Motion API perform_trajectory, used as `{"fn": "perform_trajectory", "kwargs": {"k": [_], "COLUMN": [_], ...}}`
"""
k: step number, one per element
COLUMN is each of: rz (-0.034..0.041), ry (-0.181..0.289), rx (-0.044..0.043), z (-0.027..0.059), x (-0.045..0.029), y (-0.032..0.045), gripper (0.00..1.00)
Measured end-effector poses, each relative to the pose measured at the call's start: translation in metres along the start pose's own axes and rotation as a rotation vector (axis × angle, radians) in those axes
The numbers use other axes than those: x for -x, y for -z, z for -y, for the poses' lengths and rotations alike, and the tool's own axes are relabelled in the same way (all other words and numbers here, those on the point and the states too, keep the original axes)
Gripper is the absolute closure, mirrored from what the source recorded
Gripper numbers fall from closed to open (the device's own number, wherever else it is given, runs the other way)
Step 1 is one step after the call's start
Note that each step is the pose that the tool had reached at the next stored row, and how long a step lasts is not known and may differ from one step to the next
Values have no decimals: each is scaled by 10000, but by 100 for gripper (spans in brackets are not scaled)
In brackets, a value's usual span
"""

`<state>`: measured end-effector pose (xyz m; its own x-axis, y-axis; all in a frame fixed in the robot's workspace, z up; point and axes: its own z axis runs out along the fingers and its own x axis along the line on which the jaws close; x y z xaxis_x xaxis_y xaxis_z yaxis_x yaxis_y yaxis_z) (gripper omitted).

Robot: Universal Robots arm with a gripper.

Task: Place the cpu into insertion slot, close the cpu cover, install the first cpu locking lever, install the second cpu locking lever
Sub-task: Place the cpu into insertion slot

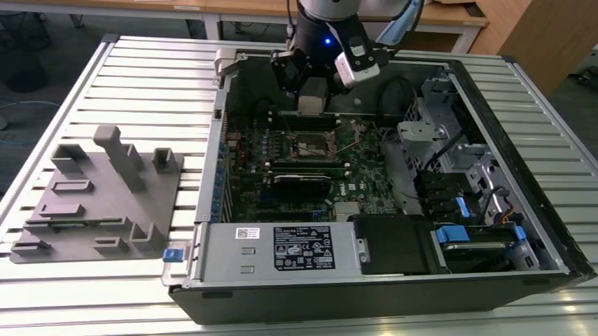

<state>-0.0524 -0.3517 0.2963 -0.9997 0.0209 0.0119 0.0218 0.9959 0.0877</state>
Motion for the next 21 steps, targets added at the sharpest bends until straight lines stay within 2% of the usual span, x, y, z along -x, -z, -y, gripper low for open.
{"fn": "perform_trajectory", "kwargs": {"k": [8,17,18,21], "rz": [2,0,7,59], "ry": [0,0,-56,-668], "rx": [2,-1,3,8], "z": [10,10,11,12], "x": [4,4,4,4], "y": [-111,-114,-121,-142], "gripper": [46,46,46,46]}}
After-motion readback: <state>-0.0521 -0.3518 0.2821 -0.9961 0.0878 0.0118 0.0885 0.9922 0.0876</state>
